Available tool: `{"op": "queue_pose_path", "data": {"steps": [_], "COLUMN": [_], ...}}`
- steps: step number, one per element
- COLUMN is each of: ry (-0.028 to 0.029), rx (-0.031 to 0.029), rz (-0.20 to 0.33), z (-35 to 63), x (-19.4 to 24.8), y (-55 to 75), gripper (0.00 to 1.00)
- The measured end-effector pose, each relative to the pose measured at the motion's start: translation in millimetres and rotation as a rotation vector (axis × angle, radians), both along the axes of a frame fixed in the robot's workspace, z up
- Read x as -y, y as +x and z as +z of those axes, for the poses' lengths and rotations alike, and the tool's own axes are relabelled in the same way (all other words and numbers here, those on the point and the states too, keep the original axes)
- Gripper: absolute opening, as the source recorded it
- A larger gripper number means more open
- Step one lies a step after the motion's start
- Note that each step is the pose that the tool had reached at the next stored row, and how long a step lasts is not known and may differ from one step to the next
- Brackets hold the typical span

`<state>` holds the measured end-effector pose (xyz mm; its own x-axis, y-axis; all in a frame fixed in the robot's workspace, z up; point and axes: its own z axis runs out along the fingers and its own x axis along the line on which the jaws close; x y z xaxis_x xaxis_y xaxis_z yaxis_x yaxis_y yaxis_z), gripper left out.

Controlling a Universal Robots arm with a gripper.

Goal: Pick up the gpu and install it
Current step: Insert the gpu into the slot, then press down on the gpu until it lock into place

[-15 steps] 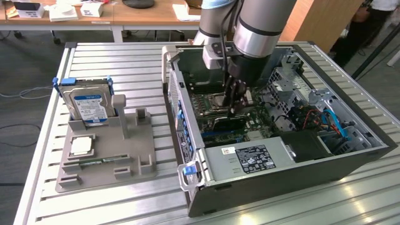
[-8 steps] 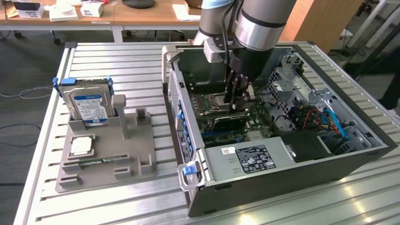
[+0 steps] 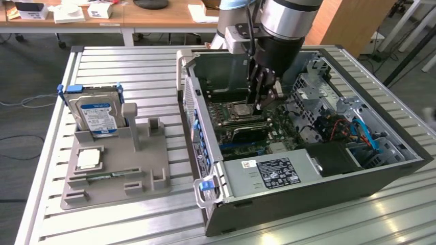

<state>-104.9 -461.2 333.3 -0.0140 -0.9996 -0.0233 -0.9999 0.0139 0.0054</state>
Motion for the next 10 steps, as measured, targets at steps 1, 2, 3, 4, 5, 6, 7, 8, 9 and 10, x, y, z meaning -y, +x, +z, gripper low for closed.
{"op": "queue_pose_path", "data": {"steps": [1,2,3,4,5,6,7,8,9,10], "ry": [0.0003,0.0004,0.0005,0.0004,0.0002,0.0003,0.0002,0.0002,0.0002,0.0003], "rx": [0.0002,0.0003,0.0003,0.0003,0.0001,0.0002,0.0002,0.0001,0.0002,0.0002], "rz": [0.000,0.000,0.000,0.000,0.000,0.000,0.000,0.000,0.000,0.000], "z": [0.0,0.0,0.0,0.1,0.2,0.2,0.9,1.6,1.7,1.7], "x": [0.0,0.0,0.0,0.0,0.0,0.0,0.0,0.0,0.0,0.0], "y": [0.0,0.0,0.0,0.0,0.0,0.0,0.0,0.0,0.0,0.0], "gripper": [0.40,0.40,0.40,0.40,0.40,0.40,0.40,0.40,0.40,0.40]}}
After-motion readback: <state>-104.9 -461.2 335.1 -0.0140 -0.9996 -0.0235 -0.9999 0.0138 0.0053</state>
